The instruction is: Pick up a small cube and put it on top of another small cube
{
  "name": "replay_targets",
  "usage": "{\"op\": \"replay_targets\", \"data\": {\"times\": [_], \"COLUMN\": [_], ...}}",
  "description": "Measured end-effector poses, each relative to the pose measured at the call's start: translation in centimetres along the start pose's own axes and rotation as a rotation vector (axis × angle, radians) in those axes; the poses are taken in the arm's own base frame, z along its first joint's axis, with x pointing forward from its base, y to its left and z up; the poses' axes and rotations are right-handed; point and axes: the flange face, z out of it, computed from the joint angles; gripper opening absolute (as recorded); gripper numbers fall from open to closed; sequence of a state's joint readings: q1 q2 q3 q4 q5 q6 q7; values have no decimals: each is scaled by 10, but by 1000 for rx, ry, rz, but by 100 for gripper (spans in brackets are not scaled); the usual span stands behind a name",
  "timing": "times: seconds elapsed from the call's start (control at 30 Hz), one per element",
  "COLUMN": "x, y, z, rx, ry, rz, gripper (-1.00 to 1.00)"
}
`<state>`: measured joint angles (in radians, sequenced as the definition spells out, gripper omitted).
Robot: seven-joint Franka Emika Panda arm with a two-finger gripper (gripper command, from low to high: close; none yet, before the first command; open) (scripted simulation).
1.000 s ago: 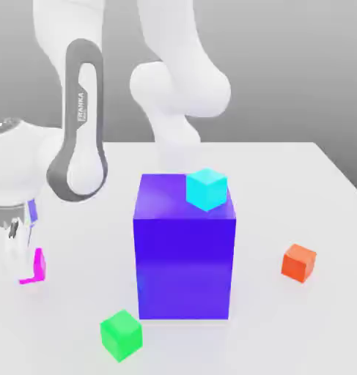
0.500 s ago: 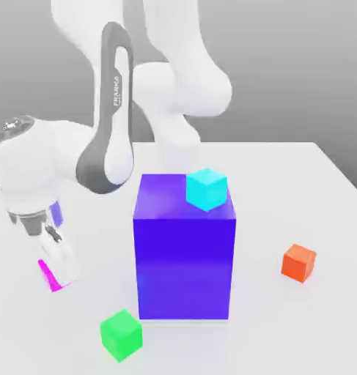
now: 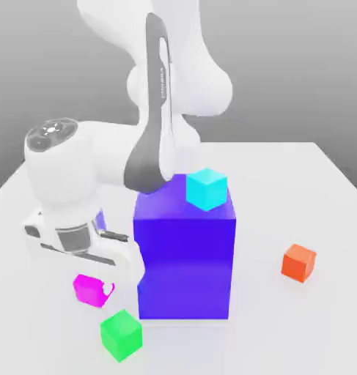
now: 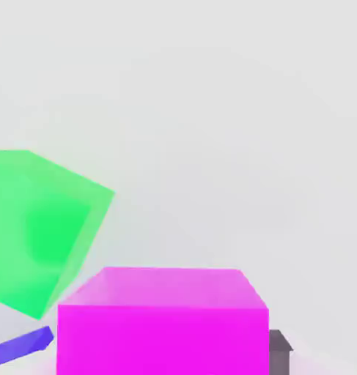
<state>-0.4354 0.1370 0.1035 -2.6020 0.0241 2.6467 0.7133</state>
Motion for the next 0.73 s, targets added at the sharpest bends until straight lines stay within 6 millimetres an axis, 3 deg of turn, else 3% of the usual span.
{"op": "replay_targets", "data": {"times": [0.33,0.63,0.67,0.73], "x": [-27,-22,-22,-22], "y": [-45,-49,-48,-48], "z": [-38,15,20,20], "rx": [31,32,30,30], "ry": [87,92,91,92], "rz": [-297,-305,-306,-306], "gripper": [-100,-100,100,100]}}
